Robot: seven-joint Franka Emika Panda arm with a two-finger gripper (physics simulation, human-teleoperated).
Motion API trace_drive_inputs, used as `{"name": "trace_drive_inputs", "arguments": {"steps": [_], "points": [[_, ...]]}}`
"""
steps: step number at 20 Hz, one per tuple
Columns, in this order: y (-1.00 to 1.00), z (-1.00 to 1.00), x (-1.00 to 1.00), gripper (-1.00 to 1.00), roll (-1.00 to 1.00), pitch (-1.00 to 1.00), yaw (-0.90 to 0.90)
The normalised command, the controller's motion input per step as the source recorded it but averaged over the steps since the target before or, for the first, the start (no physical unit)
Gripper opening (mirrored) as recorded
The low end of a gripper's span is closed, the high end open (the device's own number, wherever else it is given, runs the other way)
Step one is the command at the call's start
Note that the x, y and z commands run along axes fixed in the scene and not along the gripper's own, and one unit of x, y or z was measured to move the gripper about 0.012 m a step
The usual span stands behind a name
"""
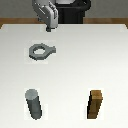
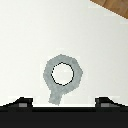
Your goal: Put the loop with the handle onto the peg.
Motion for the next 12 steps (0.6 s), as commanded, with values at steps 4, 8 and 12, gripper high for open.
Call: {"name": "trace_drive_inputs", "arguments": {"steps": [4,8,12], "points": [[0.25,-0.25,0.0,1.0,0.0,0.0,0.0],[0.0,-0.25,0.0,1.0,0.0,0.0,0.0],[0.0,-0.75,0.0,1.0,0.0,0.0,0.0]]}}
